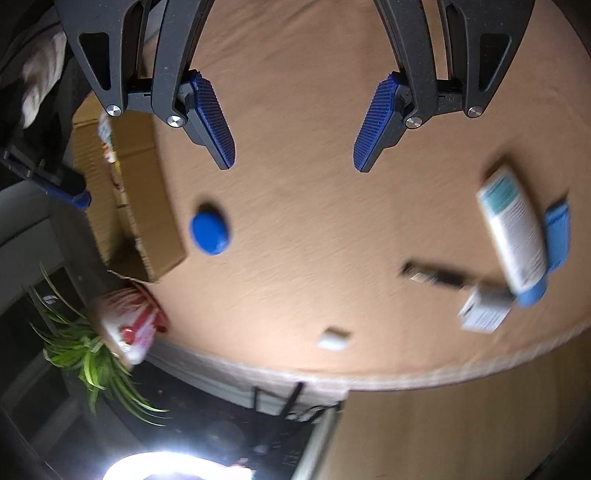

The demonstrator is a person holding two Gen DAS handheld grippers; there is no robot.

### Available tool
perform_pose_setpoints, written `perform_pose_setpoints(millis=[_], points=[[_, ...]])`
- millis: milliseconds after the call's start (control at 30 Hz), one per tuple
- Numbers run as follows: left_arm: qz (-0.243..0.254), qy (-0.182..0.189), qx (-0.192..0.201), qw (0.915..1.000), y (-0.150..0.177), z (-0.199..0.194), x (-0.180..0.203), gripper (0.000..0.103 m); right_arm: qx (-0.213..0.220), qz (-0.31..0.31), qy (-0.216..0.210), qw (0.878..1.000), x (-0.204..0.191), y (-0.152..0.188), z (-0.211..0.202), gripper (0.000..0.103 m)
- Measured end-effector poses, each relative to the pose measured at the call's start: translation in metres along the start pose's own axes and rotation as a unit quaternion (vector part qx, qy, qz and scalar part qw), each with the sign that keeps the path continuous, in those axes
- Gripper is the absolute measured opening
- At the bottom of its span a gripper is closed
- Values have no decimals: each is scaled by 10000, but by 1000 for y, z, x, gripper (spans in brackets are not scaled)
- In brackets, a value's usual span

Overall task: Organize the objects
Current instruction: 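Move both tools back toward the pen and lotion bottle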

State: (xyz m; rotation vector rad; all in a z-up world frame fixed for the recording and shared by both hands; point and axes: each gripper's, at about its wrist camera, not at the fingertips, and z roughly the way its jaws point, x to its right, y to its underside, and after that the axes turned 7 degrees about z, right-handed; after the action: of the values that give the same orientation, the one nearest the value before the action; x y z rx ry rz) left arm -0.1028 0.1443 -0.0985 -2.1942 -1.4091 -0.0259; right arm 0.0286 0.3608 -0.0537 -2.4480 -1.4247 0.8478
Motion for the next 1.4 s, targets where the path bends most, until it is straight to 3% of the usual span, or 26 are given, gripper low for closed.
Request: perform_pose_setpoints(millis=[467,767,1100,1233,1300,1400], points=[[-716,-267,207,9969,36,-36,-77,70,-576,-888,-271,9940,-86,-39,91,58],[-1160,-514,375,9912,55,-65,-121,70,-808,-2008,-72,9763,-169,-48,177,42],[-1728,-771,460,9809,80,-88,-173,70,-1156,-2786,100,9534,-217,-52,234,42],[-1801,-761,491,9795,84,-90,-181,70,-1218,-2856,185,9504,-220,-46,242,42],[-1806,-769,485,9794,84,-90,-182,70,-1303,-2764,173,9520,-217,-44,245,28],[-1834,-780,496,9787,84,-90,-185,70,-1249,-2728,192,9537,-213,-43,245,19]])
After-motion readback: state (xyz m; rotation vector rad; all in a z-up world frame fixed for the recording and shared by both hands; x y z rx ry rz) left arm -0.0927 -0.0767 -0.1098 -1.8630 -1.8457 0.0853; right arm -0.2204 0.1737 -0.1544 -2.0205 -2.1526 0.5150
